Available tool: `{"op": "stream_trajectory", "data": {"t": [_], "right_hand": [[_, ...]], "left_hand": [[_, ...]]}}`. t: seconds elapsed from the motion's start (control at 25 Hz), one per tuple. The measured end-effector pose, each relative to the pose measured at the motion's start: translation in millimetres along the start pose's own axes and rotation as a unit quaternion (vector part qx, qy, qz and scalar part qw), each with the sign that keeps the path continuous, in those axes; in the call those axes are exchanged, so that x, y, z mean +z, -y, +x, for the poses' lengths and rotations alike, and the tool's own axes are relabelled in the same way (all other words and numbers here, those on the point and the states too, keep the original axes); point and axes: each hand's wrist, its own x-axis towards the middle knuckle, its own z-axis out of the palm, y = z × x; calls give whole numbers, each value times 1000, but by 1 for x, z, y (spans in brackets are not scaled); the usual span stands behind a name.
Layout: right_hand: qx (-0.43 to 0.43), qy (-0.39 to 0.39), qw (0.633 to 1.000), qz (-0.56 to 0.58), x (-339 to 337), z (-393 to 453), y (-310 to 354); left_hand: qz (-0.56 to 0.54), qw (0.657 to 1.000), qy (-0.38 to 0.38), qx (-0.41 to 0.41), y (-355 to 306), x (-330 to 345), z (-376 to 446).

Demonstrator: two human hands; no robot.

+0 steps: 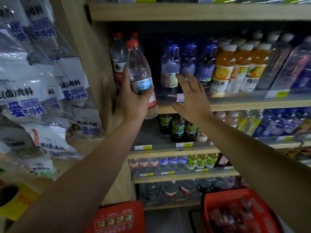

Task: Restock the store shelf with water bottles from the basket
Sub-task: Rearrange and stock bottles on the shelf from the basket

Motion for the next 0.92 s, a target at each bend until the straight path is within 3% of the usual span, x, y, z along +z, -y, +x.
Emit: {"op": "stream_trajectory", "data": {"t": [0.48,0.92], "right_hand": [[8,9,999,-47,-29,21,-28],[-37,2,999,-37,-6,56,-18]], "left_hand": [[1,997,-48,56,-2,54,75],[133,985,62,93,49,49,93]]}}
